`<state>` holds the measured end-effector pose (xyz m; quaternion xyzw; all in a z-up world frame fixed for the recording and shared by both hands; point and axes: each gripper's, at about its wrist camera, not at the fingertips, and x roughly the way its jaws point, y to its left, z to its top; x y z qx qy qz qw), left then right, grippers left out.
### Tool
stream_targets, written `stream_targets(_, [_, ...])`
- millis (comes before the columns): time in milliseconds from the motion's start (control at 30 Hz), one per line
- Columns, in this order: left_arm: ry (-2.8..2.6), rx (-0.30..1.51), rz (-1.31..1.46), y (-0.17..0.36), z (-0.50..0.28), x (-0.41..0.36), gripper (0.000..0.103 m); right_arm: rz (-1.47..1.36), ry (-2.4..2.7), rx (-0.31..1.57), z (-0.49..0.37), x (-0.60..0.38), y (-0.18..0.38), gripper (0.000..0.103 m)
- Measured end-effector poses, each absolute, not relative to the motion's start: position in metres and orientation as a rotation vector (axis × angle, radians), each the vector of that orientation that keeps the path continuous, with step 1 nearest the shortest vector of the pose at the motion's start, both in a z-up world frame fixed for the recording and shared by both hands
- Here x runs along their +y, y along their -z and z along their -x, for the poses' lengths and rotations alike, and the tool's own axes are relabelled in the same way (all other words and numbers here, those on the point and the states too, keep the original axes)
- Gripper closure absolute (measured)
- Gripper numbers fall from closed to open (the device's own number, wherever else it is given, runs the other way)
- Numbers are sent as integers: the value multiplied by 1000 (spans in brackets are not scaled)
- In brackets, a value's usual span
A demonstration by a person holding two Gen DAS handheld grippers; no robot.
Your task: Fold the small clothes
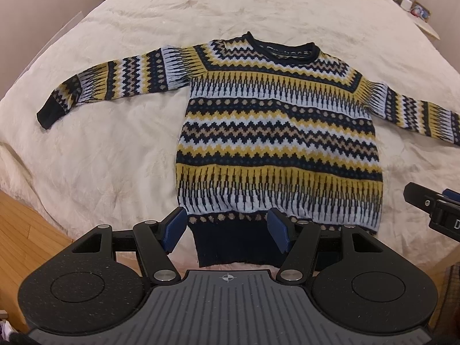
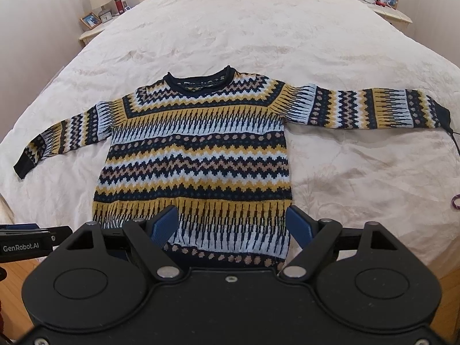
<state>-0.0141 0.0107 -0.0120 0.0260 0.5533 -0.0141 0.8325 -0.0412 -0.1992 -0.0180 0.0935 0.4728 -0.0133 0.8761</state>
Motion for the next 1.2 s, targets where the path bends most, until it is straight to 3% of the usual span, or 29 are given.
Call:
stream_targets(933, [154,761,47,-25,13,16,43,-183,-12,744,24,-202,2,19])
stream_targets(1200, [120,816,96,-10,-16,38,43,-163,-41,768,9,-191,6,19])
